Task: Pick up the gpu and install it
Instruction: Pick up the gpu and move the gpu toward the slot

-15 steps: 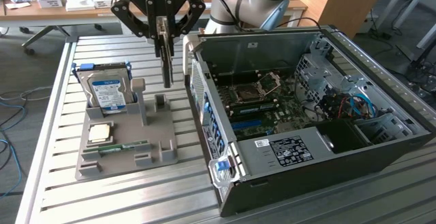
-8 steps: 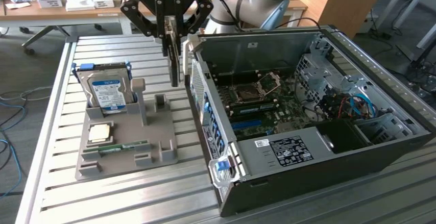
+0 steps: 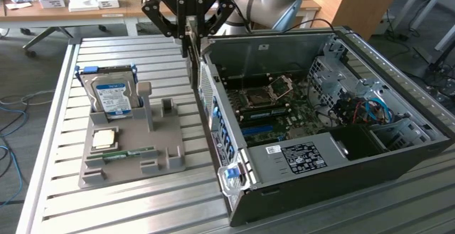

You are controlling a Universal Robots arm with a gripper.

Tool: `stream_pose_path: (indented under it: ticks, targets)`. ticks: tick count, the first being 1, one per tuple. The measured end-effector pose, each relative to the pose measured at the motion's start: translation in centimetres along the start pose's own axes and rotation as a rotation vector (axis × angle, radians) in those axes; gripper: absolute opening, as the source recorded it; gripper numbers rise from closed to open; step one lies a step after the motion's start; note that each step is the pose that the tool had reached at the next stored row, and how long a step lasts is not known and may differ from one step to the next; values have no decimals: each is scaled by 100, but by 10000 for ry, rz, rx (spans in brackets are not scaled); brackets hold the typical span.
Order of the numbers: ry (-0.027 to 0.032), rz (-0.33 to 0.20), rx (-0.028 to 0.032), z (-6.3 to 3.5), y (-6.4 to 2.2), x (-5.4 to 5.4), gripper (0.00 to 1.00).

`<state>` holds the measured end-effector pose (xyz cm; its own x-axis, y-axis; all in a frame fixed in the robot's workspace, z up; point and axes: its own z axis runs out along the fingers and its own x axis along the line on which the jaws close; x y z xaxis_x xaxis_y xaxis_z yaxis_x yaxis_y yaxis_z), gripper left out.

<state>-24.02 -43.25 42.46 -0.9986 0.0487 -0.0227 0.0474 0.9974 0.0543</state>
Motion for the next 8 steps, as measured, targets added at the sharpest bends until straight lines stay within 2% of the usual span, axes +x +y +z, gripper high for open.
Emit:
stream_pose_path:
  ticks: [8]
  targets:
    - [1,0,-17,6,18,-224,27]
